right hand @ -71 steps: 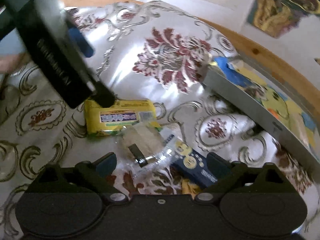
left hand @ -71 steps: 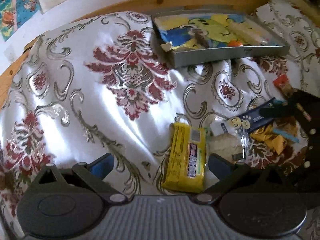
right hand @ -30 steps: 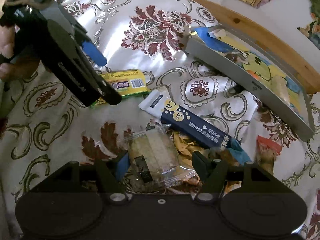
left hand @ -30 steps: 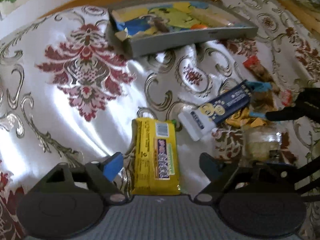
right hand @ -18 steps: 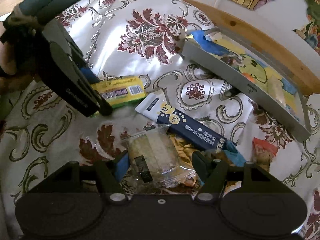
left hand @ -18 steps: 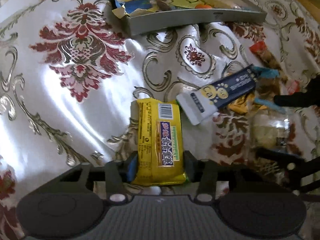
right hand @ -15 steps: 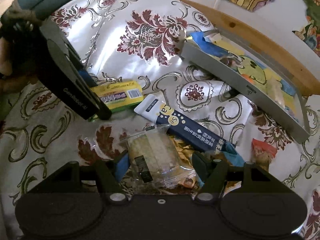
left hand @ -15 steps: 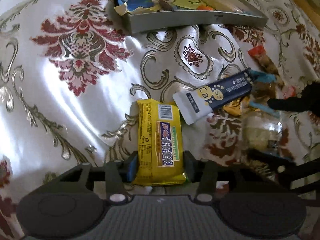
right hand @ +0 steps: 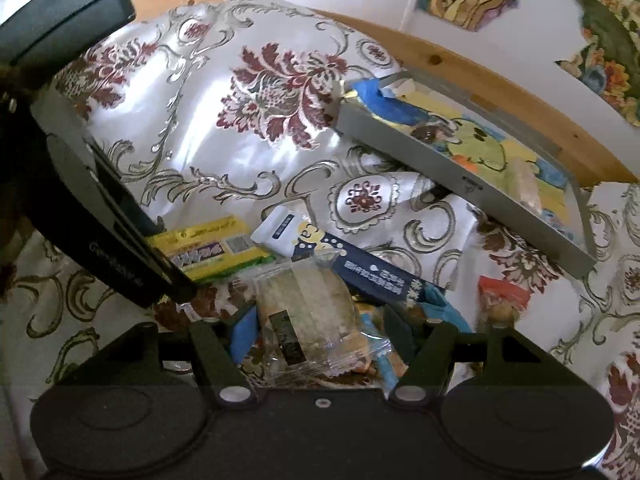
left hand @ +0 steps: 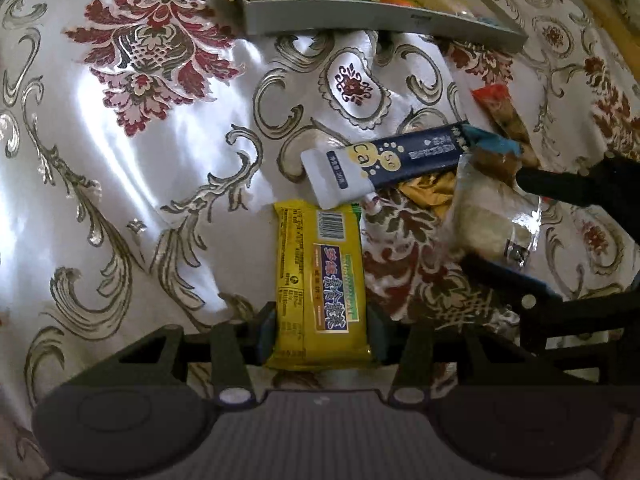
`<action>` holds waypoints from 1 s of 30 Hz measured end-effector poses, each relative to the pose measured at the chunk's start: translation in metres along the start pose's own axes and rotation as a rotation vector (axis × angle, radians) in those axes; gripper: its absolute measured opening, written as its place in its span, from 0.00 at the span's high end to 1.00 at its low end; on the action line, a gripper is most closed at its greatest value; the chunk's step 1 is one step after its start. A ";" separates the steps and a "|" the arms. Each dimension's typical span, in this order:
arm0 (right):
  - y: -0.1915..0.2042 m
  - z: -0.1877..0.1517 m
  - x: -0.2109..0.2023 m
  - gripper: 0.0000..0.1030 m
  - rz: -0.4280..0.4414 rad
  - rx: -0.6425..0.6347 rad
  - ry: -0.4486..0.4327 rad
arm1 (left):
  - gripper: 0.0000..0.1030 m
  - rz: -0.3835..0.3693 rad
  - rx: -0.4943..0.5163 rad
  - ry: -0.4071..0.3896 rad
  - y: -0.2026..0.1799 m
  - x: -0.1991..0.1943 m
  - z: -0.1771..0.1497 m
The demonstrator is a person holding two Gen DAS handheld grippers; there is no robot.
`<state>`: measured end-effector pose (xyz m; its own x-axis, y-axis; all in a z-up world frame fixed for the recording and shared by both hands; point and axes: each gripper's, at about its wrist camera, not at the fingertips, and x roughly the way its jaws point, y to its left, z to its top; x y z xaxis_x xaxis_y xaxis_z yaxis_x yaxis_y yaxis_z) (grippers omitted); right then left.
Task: Organize snacks
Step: 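Close right tool on clear-wrapped cake while left tool grasps yellow biscuit packet, then lift both held snacks and carry them over the grey tray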
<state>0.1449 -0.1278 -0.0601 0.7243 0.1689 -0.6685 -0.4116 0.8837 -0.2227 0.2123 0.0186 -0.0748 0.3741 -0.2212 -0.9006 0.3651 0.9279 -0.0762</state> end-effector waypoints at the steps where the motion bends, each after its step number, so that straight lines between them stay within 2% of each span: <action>1: -0.001 -0.001 -0.003 0.33 -0.006 0.009 -0.003 | 0.51 -0.015 -0.019 -0.003 0.001 -0.002 -0.001; 7: -0.007 -0.006 -0.018 0.33 -0.030 0.049 -0.020 | 0.51 -0.122 -0.147 0.019 0.003 -0.010 -0.009; 14: -0.015 -0.009 -0.035 0.33 -0.059 0.088 -0.048 | 0.51 -0.164 -0.197 -0.027 -0.003 -0.022 -0.017; 18: -0.020 -0.007 -0.043 0.33 -0.084 0.105 -0.073 | 0.51 -0.151 -0.199 -0.125 -0.009 -0.034 -0.020; 24: -0.027 -0.002 -0.050 0.33 -0.103 0.131 -0.121 | 0.51 -0.177 -0.215 -0.287 -0.014 -0.048 -0.016; 30: -0.034 0.004 -0.054 0.33 -0.116 0.138 -0.159 | 0.51 -0.113 -0.215 -0.419 -0.016 -0.060 -0.006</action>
<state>0.1221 -0.1649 -0.0141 0.8446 0.1197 -0.5218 -0.2490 0.9507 -0.1850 0.1783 0.0186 -0.0221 0.6696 -0.3853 -0.6350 0.2551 0.9222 -0.2905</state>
